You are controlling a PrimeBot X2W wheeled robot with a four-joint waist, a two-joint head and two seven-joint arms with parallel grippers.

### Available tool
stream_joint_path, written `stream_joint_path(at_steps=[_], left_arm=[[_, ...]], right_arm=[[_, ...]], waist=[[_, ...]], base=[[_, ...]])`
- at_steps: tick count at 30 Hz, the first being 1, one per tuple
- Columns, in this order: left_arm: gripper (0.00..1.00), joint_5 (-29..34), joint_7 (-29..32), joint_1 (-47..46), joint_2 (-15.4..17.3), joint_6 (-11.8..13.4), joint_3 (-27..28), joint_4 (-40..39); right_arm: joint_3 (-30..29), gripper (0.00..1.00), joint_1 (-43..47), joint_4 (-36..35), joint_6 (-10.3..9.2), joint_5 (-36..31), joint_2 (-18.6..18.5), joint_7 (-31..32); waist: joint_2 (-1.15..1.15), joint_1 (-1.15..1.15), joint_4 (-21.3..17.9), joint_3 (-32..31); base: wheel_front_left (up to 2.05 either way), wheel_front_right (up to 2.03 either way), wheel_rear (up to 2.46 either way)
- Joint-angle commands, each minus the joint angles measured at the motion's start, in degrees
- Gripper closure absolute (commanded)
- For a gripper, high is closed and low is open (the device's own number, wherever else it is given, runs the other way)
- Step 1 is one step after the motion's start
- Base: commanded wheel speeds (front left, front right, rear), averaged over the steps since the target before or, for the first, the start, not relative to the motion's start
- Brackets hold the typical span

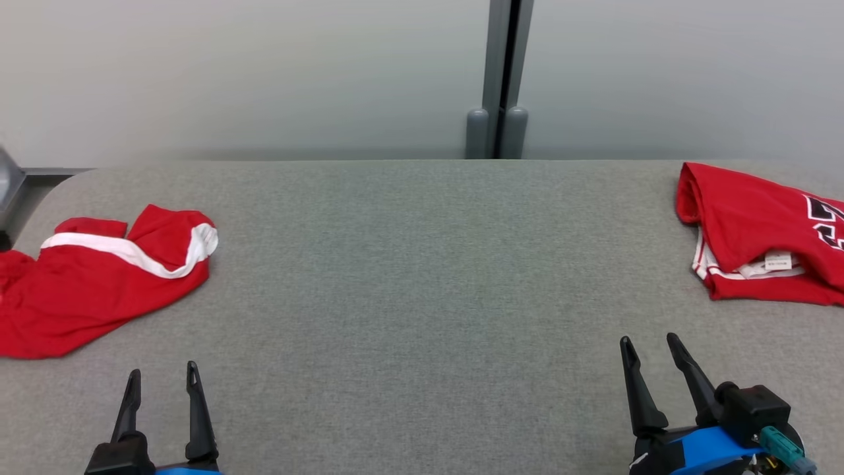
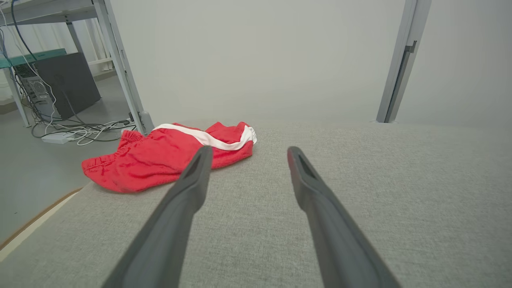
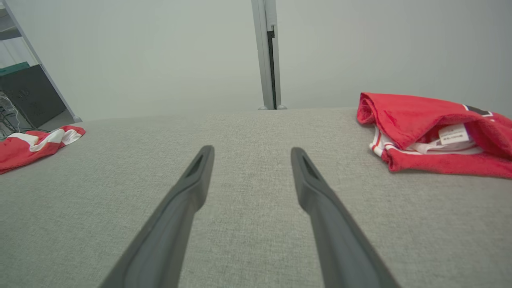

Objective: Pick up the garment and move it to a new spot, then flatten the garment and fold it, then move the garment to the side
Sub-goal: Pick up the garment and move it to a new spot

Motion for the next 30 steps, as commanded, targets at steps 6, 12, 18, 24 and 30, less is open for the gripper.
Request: stream_joint_path(at_steps=[6,12,18,24,30], left_arm=[[0.0,0.29,-0.16,-0.97,0.5,0.16,0.18,-0.27],[0.0,0.26,-0.16,-1.21,0.9,0.27,0.85,-0.78],[0.0,0.2,-0.16,-1.16,0.84,0.72,1.1,-1.69],[0.0,-0.07,-0.16,0.0,0.59,1.26,1.5,-2.51],[0.0,-0.37,-0.16,0.03,0.73,1.52,1.99,-2.98]], right_arm=[[0.48,0.0,0.18,0.27,0.01,-0.04,0.06,0.08],[0.81,0.0,-0.1,0.61,0.01,-0.08,0.06,-0.05],[0.61,0.0,0.14,0.46,0.01,-0.42,0.05,-0.18],[1.01,0.0,0.07,0.28,0.01,-0.96,0.04,0.17],[0.69,0.0,-0.16,-0.51,0.01,-1.64,0.03,0.52]], waist=[[0.0,0.0,3.09,0.57],[0.0,0.0,7.02,1.02],[0.0,0.0,11.91,1.29],[0.0,0.0,16.89,1.41],[0.0,0.0,21.29,1.98]], base=[[0.0,0.0,0.0],[0.0,0.0,0.0],[0.0,0.0,0.0],[0.0,0.0,0.0],[0.0,0.0,0.0]])
